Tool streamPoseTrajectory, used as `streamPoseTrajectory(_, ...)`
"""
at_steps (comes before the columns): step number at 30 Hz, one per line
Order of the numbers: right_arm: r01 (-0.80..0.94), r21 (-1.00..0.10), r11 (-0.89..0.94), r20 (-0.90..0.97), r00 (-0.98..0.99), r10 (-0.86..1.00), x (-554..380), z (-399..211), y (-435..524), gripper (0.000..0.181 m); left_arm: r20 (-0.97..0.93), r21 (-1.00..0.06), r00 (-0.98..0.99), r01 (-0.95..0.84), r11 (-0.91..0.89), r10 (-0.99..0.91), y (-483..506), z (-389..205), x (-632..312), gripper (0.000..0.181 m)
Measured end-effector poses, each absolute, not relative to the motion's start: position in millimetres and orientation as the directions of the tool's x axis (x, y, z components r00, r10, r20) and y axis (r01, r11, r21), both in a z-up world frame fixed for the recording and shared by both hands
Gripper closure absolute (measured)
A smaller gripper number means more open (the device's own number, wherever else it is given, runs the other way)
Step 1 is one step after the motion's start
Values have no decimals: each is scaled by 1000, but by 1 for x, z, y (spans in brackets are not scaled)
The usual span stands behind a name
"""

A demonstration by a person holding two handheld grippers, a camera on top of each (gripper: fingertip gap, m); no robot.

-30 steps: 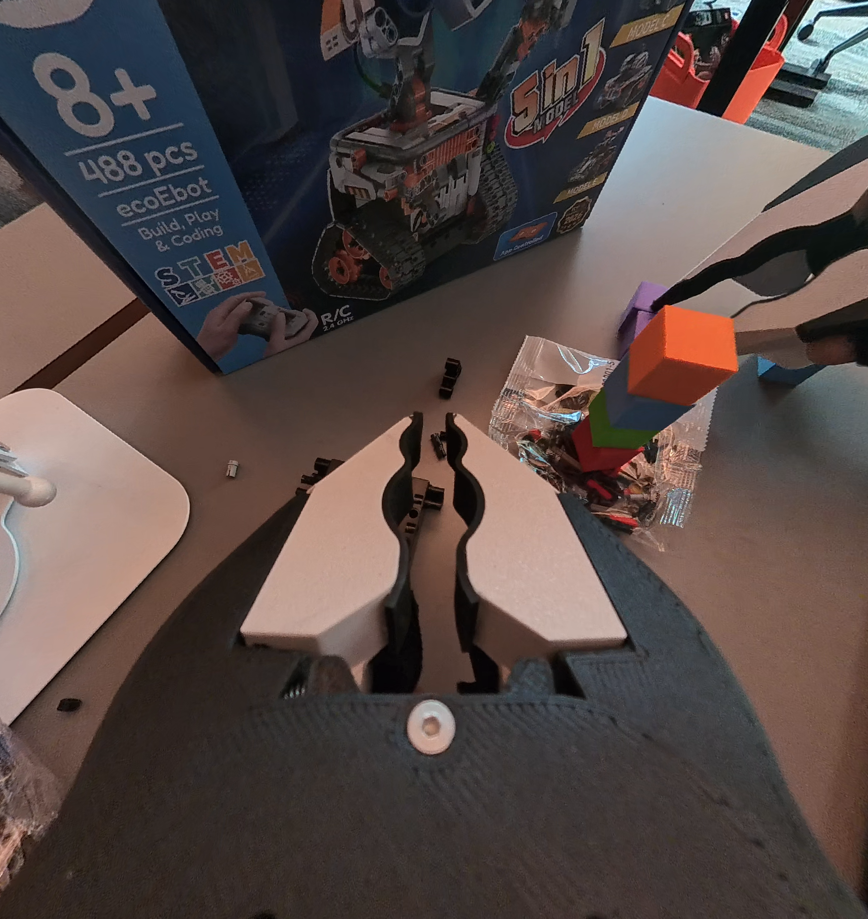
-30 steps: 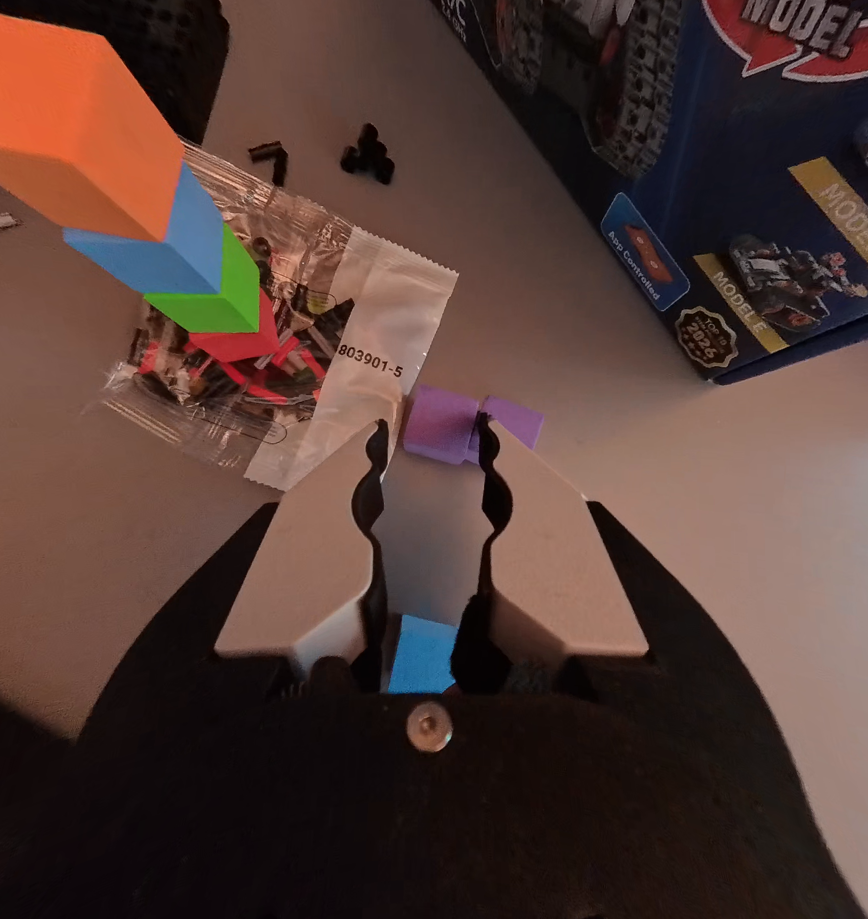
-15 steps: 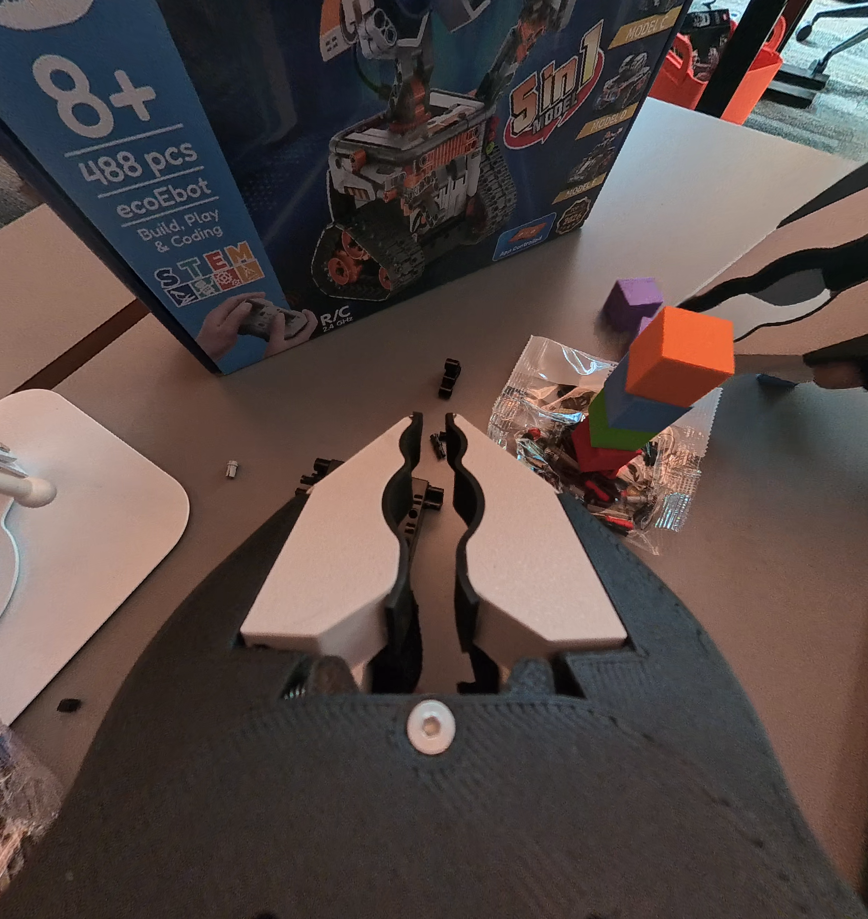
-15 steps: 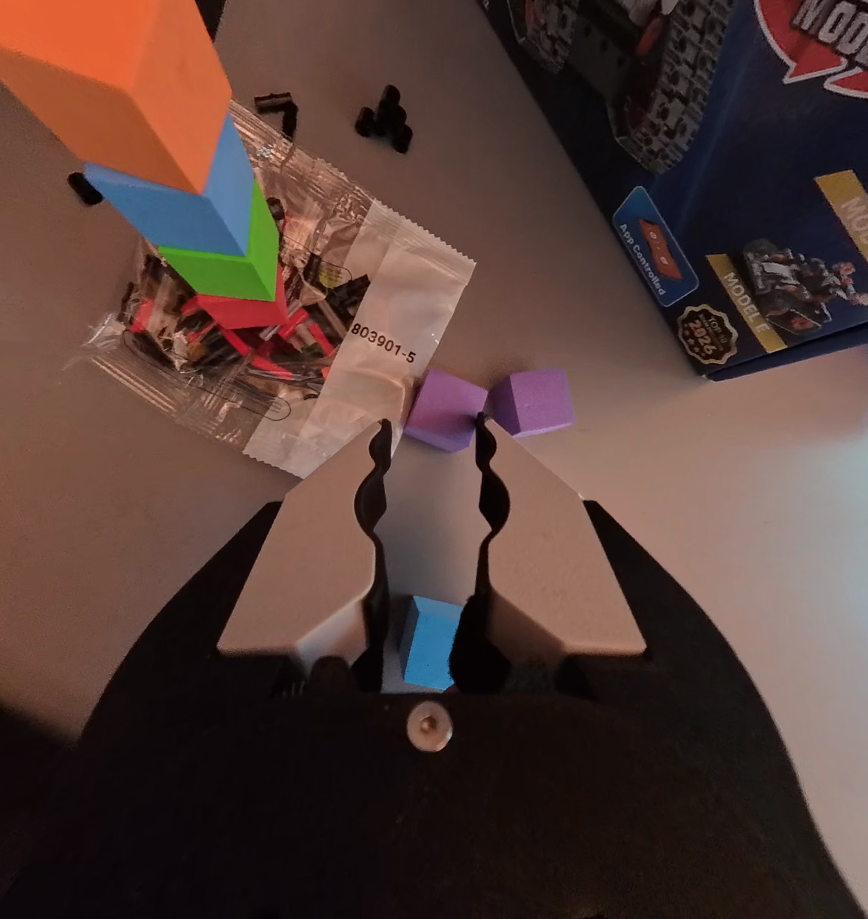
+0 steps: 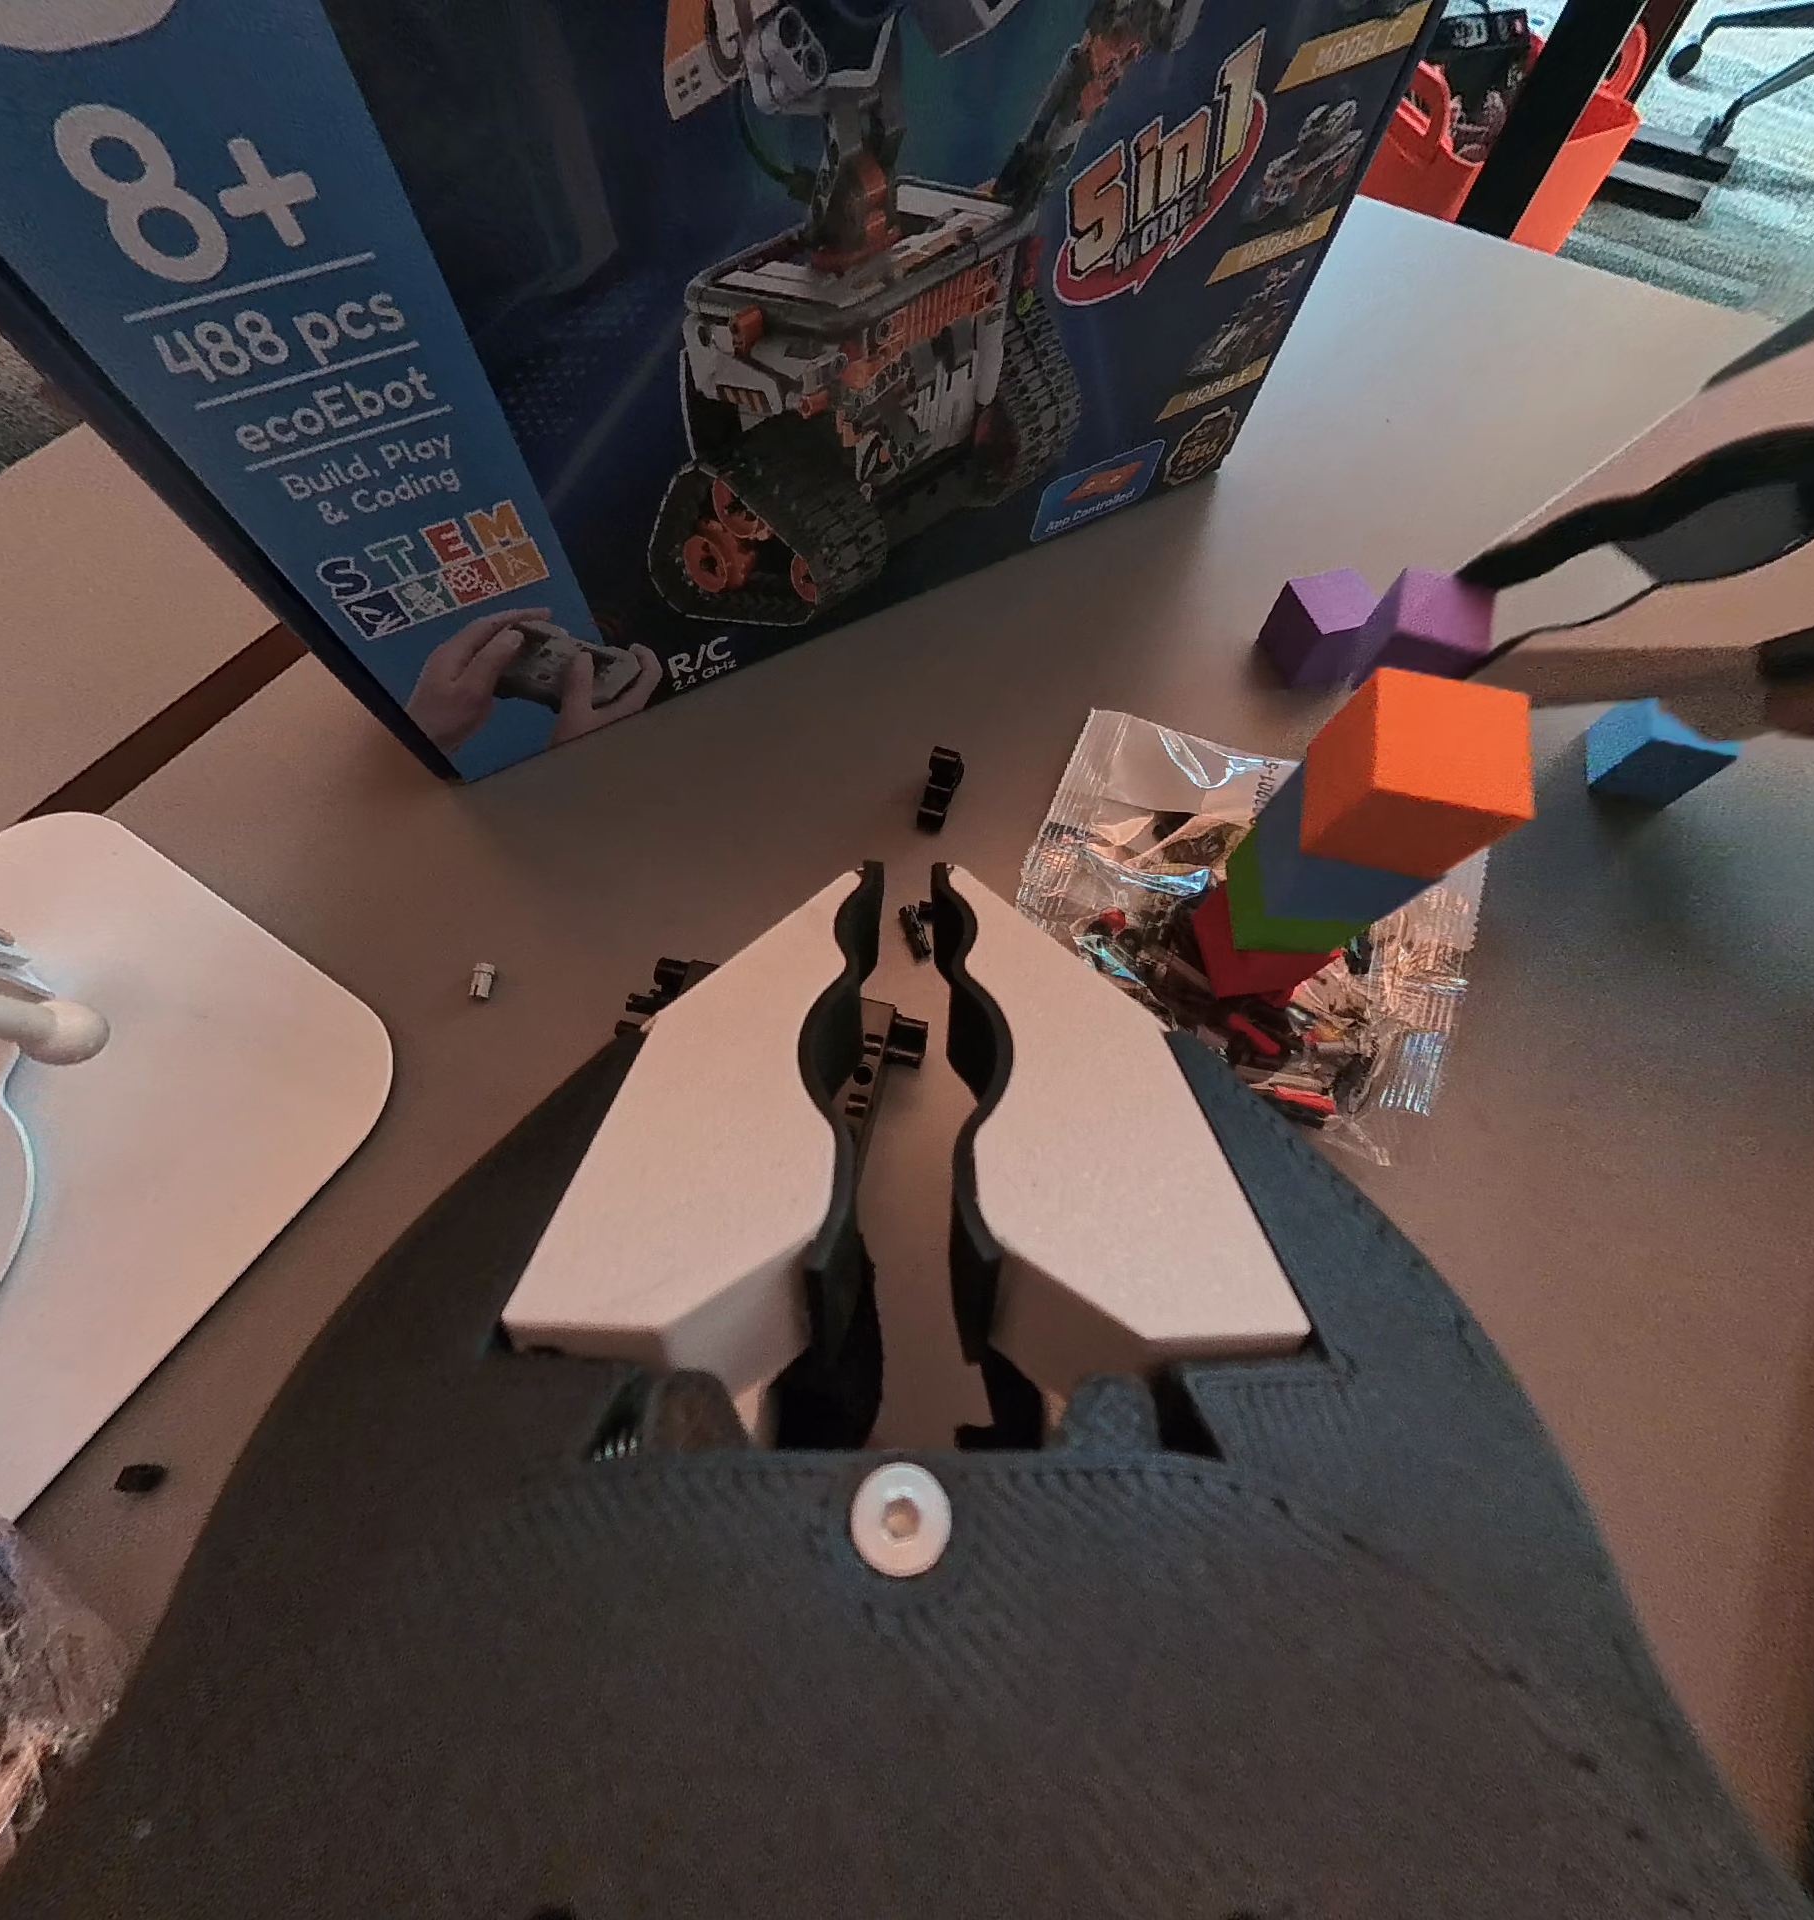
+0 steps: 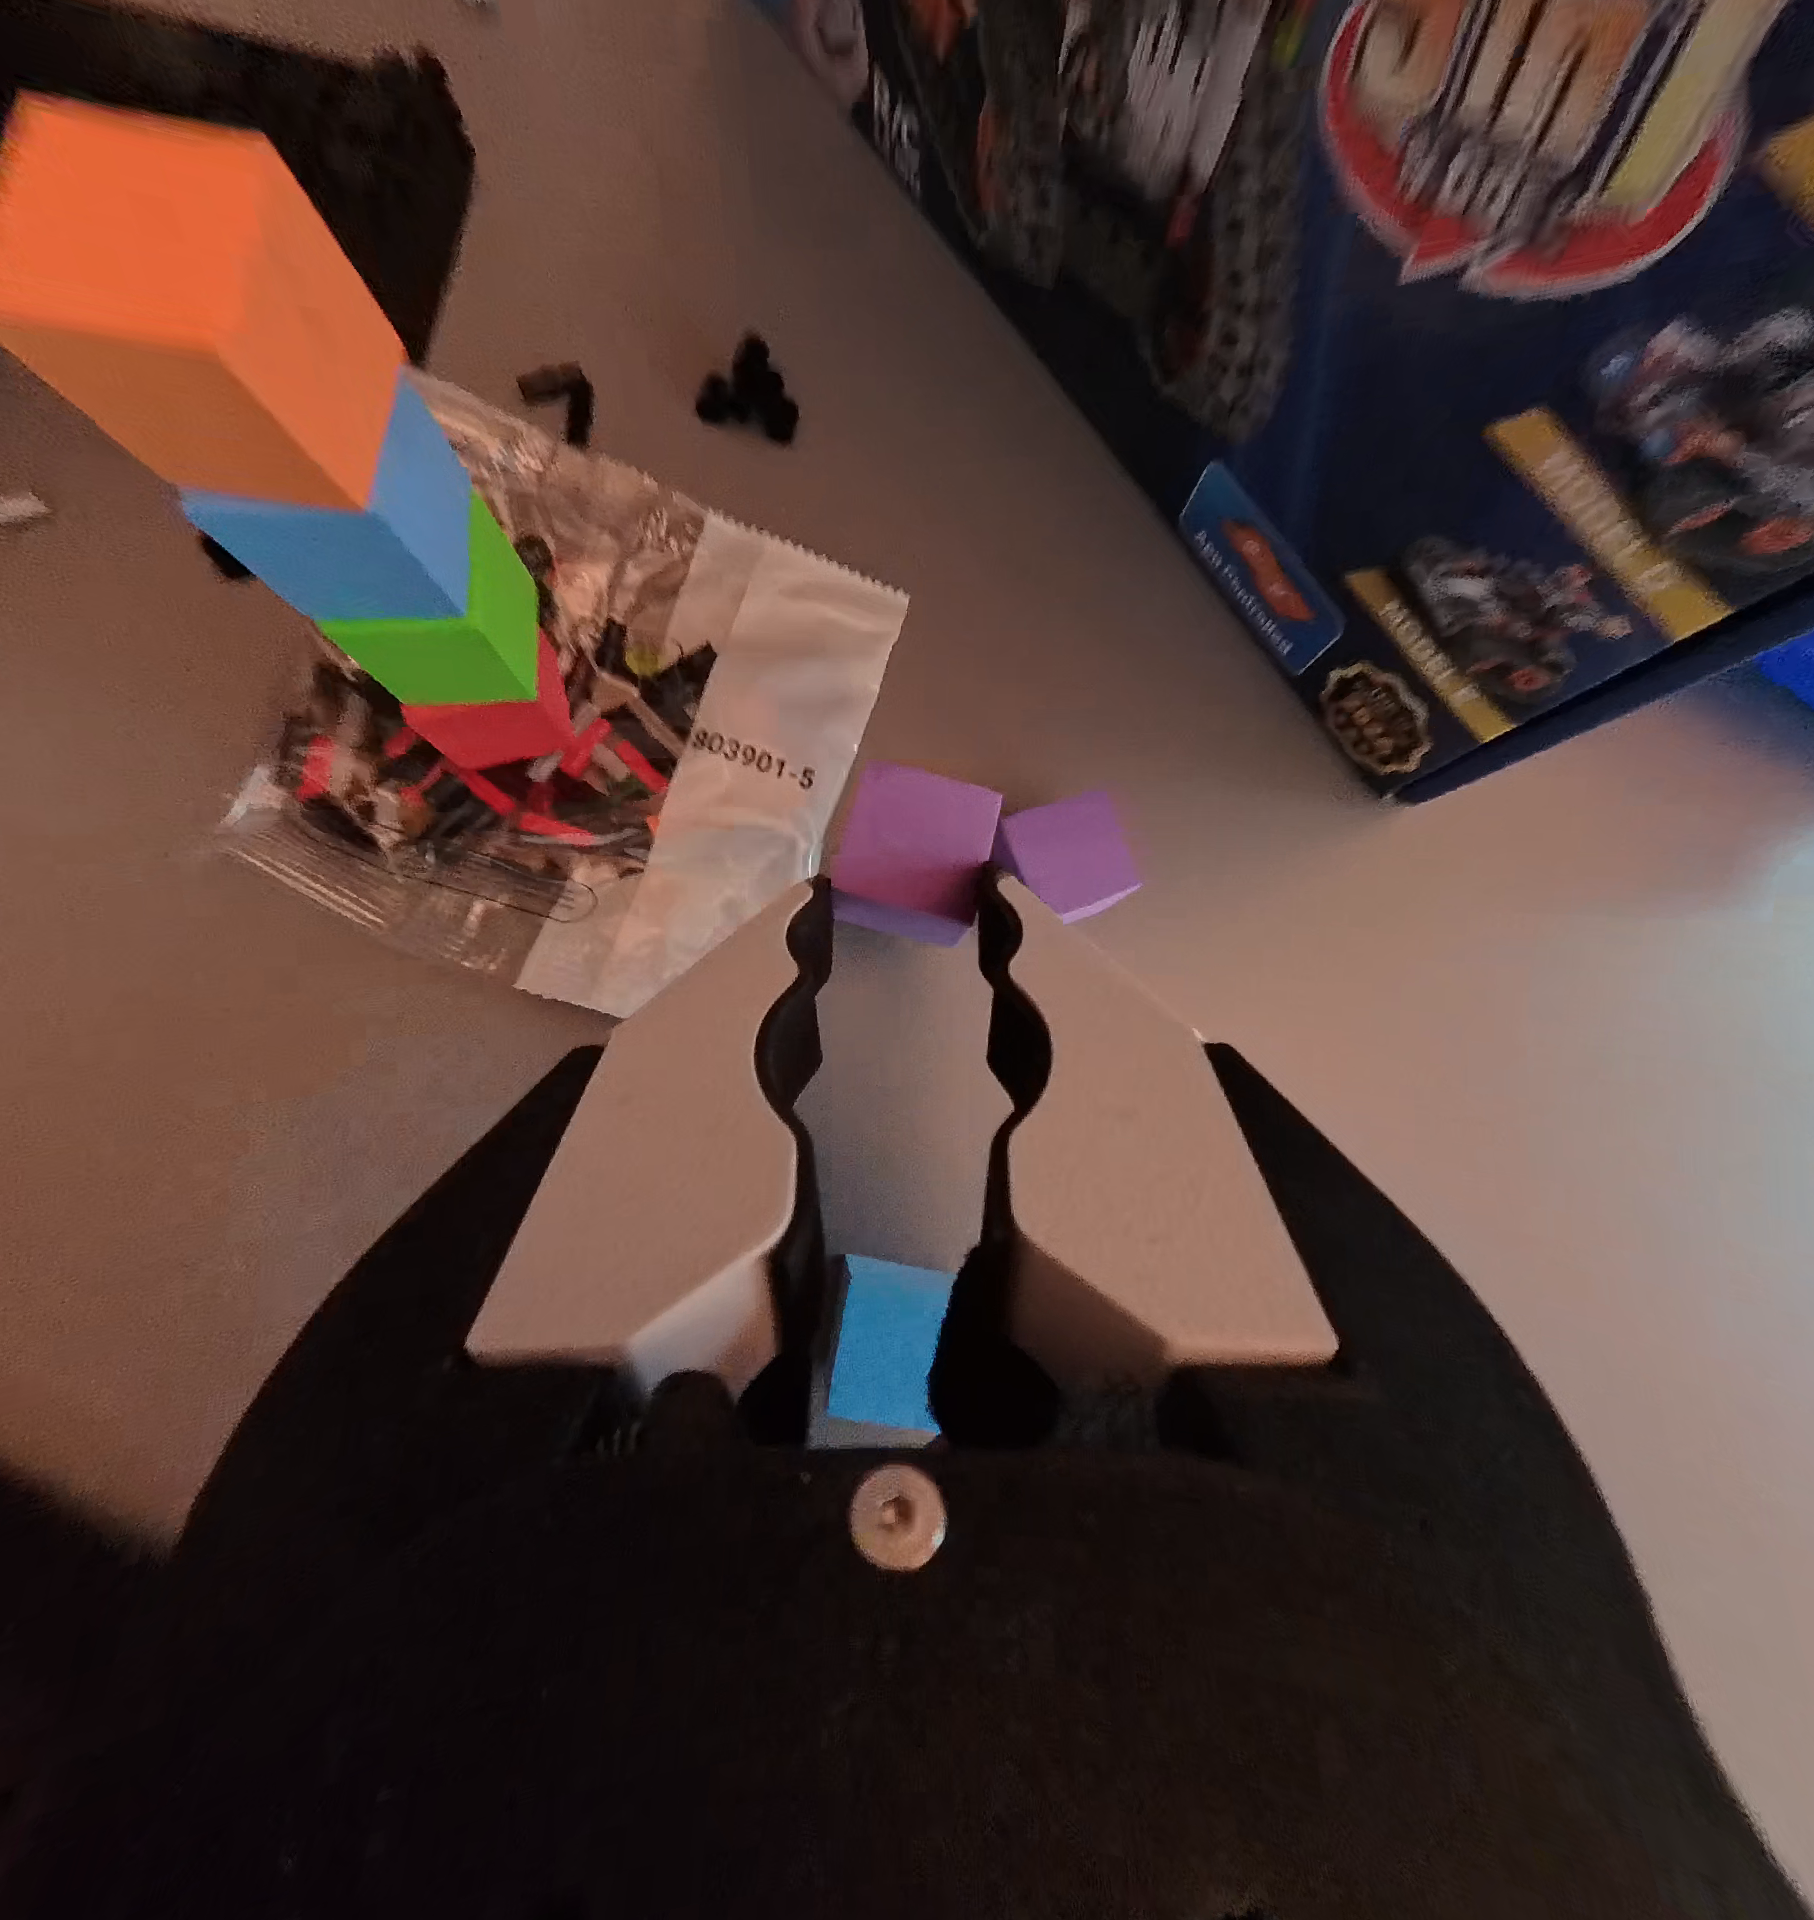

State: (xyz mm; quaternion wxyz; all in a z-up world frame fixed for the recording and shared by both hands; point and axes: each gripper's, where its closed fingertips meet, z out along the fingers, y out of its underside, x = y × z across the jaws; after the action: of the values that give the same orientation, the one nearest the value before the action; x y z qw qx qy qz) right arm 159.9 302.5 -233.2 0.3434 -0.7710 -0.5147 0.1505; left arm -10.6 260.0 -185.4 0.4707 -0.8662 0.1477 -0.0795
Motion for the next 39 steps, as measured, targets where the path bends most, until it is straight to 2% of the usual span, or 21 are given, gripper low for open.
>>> streamPoseTrajectory(7, 594, -798, -106, 110, 315, 943, 133, -147, 270, 155, -4, -836, 942, -188, -516, -336, 260, -187, -8, 173)
streamPoseTrajectory(11, 595, -803, -39, 117, 221, 968, 107, -125, 246, 155, -3, -838, 942, -185, -514, -335, 260, -186, -9, 173)
streamPoseTrajectory(17, 680, -733, -10, 142, 167, 976, 88, -142, 238, 155, 2, -840, 943, -179, -512, -333, 260, -185, -10, 173)
streamPoseTrajectory(22, 699, -715, -12, 145, 164, 976, 84, -150, 240, 154, 3, -840, 942, -180, -513, -335, 260, -185, -10, 173)
streamPoseTrajectory(25, 707, -707, -13, 143, 161, 977, 84, -152, 239, 148, 1, -839, 942, -182, -513, -336, 260, -185, -9, 173)
streamPoseTrajectory(29, 664, -747, -16, 144, 185, 972, 92, -139, 242, 140, 4, -842, 943, -176, -510, -332, 259, -184, -11, 173)
streamPoseTrajectory(33, 589, -805, -70, 122, 280, 952, 121, -125, 268, 143, 7, -843, 944, -172, -509, -331, 259, -184, -11, 173)
streamPoseTrajectory(39, 682, -706, -191, 112, 373, 921, 164, -197, 320, 138, -2, -840, 942, -184, -511, -337, 260, -185, -9, 173)
